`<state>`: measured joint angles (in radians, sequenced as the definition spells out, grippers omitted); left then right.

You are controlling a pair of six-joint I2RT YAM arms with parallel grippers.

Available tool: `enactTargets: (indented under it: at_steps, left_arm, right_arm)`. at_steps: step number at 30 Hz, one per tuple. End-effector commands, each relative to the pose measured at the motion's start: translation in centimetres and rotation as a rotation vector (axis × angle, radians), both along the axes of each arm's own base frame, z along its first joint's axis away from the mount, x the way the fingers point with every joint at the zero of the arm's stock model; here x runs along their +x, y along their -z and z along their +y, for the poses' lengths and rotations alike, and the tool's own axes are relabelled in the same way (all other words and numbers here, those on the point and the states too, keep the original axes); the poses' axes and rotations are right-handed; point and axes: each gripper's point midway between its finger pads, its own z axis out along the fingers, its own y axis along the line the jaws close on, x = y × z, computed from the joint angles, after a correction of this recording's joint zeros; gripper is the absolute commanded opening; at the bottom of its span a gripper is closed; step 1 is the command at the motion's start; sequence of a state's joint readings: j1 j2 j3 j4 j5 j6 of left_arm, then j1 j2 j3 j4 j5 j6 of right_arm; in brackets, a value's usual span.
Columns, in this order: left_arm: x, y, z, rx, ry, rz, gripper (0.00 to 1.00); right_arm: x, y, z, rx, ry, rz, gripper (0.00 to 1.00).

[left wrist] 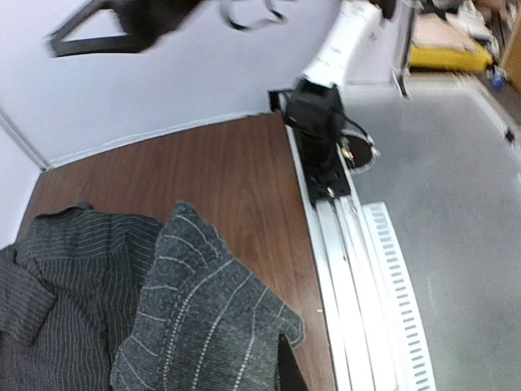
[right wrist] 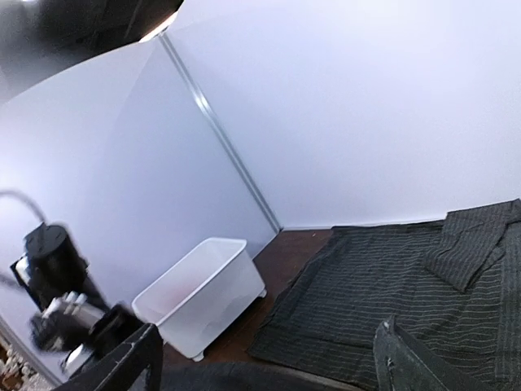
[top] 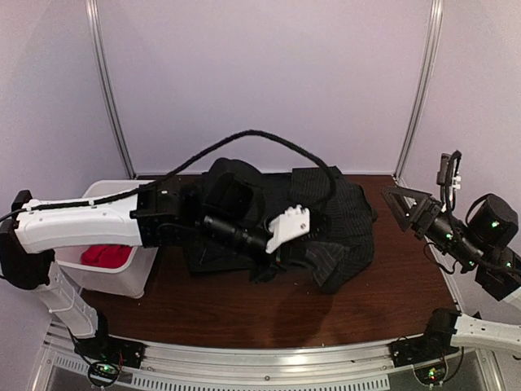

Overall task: Fold and stack the mixed laundry pile
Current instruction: Fold the flattened shirt at the center of the board.

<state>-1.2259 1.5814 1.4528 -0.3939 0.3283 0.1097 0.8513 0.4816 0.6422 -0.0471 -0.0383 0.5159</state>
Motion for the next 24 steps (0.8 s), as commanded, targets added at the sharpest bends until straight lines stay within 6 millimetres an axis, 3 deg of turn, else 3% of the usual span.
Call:
enactTargets:
  at_steps: [1, 3, 6, 8, 11, 13, 15, 20, 22, 24]
  left_arm:
    - [-3.4, 6.5, 1.4, 0.342, 0.131, -0.477, 0.0]
    - [-3.2, 8.6, 1.9, 0.46, 0.122, -0.684, 0.0]
    - [-0.6, 9.2, 2.7, 0.554, 0.024, -0.978, 0.0]
    - [0.7, 8.1, 3.0, 0.553, -0.046, -1.136, 0.0]
    - [0.7, 6.0, 2.7, 0.477, -0.081, -1.261, 0.01]
    - [-0.1, 5.8, 2.3, 0.449, -0.045, -1.293, 0.06]
    - [-1.6, 6.9, 1.8, 0.436, 0.03, -1.299, 0.09]
    - [-3.2, 7.7, 1.8, 0.402, 0.065, -1.14, 0.06]
    - [-3.6, 7.1, 2.0, 0.364, 0.053, -1.086, 0.05]
    - [-2.7, 7.0, 2.2, 0.364, 0.021, -1.03, 0.03]
  right_arm:
    - [1.8, 3.7, -3.7, -0.13, 0.218, 0.093, 0.9]
    - [1.8, 4.3, -3.6, -0.168, 0.214, 0.101, 0.89]
    - [1.6, 5.3, -2.3, -0.229, 0.154, 0.103, 0.87]
    - [1.5, 6.1, -1.2, -0.279, 0.103, 0.113, 0.84]
    - [0.9, 7.6, 0.9, -0.357, -0.016, 0.124, 0.8]
    - [0.5, 8.6, 2.1, -0.403, -0.081, 0.139, 0.78]
    - [0.2, 9.2, 2.9, -0.421, -0.126, 0.151, 0.77]
    - [-0.6, 9.9, 3.9, -0.453, -0.209, 0.169, 0.76]
    - [-2.1, 10.4, 5.2, -0.441, -0.33, 0.17, 0.74]
    - [-4.3, 10.8, 6.9, -0.403, -0.493, 0.171, 0.71]
